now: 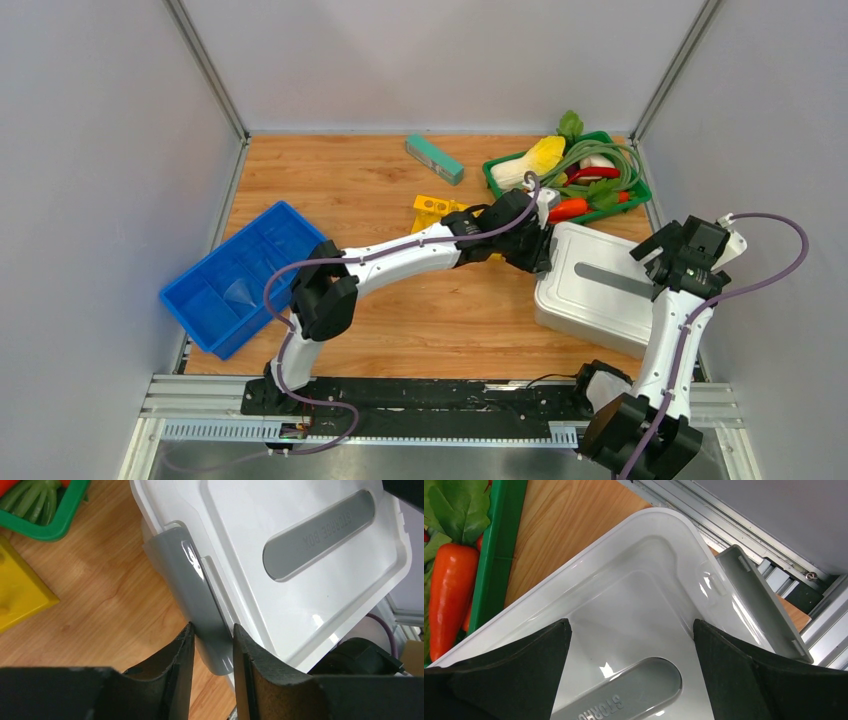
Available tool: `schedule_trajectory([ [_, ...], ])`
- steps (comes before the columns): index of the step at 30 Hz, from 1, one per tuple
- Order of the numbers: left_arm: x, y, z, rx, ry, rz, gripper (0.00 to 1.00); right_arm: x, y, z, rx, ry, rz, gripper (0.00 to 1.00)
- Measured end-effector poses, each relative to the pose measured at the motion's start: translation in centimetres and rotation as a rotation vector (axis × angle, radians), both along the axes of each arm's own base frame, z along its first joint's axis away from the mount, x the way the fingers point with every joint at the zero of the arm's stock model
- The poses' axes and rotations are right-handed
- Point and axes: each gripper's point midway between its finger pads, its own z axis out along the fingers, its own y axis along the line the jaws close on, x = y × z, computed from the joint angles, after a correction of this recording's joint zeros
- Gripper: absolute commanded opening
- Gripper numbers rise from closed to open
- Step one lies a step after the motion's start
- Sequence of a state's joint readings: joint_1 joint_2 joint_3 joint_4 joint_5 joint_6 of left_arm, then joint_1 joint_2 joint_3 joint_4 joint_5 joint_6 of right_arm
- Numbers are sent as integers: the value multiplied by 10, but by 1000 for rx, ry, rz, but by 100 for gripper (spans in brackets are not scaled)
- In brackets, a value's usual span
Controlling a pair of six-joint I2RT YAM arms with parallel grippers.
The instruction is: Organize the chemistry lab equipment
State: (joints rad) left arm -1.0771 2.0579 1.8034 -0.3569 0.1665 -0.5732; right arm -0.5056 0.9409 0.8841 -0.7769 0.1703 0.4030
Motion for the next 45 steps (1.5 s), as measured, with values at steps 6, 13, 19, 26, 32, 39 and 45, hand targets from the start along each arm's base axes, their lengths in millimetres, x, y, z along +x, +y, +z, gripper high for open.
schedule_trajectory([
  [6, -2, 1, -2, 25, -31, -22, 51, 1, 2, 3, 7, -4, 8, 100],
  [13, -13, -1, -2, 22, -17, -73, 66, -2, 9, 22, 33, -11, 16, 100],
  [19, -18, -1, -2, 21, -7, -100, 66, -3, 12, 18, 47, -2, 27, 100],
  [26, -20, 2, -11, 53, 1, -107, 67, -4, 12, 17, 44, 5, 33, 100],
  [32, -16, 6, -10, 69, -25, -93, 69, -10, 8, 22, 13, 32, 29, 100],
  [39, -16, 18, 23, 37, -68, -83, 66, -21, -14, 37, -25, 23, -44, 100],
  [45, -29, 11, 47, -51, -60, -147, 63, -34, -28, 35, 14, 5, -114, 100],
])
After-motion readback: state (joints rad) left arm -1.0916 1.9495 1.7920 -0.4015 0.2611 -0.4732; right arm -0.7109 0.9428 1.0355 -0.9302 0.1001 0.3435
